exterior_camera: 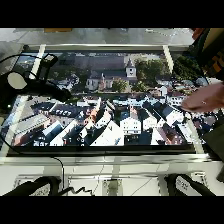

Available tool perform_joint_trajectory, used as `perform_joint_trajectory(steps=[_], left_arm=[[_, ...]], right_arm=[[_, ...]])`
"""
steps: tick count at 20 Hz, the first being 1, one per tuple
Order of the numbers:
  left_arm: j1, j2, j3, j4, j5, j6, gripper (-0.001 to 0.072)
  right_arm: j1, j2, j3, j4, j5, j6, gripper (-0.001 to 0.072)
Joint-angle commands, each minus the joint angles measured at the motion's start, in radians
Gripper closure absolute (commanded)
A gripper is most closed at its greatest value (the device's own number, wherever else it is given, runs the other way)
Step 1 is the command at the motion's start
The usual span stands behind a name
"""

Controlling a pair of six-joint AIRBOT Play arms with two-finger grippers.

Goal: Fold the clothes and pants, and hang the long-sleeved shirts on hangers.

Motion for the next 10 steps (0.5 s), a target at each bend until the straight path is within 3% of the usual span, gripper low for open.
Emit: perform_joint_trajectory(steps=[1,7,10], left_arm=[[0.001,0.003,0.001,0.008,0.0,0.001,0.0144],[0.001,0.003,0.001,0.008,0.0,0.001,0.0144],[0.001,0.003,0.001,0.008,0.0,0.0,0.0144]], right_arm=[[-0.146,0.064,0.001,-0.172,0.126,0.104,0.0693],[-0.379,0.075,0.001,-0.251,0.235,0.257,0.0693],[-0.472,0.075,0.001,-0.252,0.235,0.261,0.0693]])
